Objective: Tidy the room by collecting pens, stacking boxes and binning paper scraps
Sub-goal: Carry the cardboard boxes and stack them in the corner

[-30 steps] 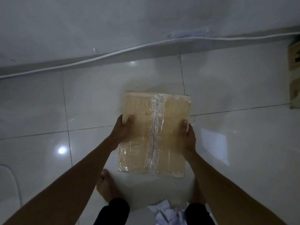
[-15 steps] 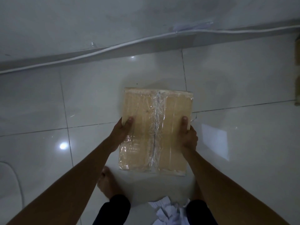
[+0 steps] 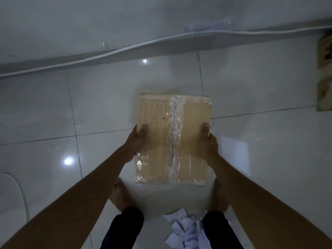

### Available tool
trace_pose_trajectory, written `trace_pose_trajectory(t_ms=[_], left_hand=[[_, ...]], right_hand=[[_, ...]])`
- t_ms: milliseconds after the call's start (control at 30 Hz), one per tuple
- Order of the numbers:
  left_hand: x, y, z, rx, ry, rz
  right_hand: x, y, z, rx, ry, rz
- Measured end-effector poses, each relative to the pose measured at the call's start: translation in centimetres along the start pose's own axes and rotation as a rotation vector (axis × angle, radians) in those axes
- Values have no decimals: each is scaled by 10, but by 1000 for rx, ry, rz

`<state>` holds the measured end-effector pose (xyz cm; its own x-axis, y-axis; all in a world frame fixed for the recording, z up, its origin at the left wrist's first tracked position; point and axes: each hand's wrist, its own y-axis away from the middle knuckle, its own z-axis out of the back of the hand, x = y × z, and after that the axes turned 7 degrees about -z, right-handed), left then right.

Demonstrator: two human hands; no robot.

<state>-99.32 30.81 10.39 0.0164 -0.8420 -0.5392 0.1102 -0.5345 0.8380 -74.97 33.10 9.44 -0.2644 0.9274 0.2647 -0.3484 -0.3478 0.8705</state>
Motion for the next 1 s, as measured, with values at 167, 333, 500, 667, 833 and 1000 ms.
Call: trace_pose_trajectory(t_ms=[167,333,500,667,833,1000], left_hand=[[-1,17,-6,-42,-55,58],[-15,57,-12,-27,-65,52],[-47,124,-20,-20,-73,46],[-82,192,-21,-4,-60,46],[-135,269,-22,-24,-94,7],[-203,352,-19,5,-176,-199]], right_hand=[[-5,18,13,14,33,-26],[-3,56,41,-3,80,-41],[8,106,81,-23,155,9],[24,171,121,-70,201,112],[40,249,166,-109,198,132],[66,333,215,-181,141,225]])
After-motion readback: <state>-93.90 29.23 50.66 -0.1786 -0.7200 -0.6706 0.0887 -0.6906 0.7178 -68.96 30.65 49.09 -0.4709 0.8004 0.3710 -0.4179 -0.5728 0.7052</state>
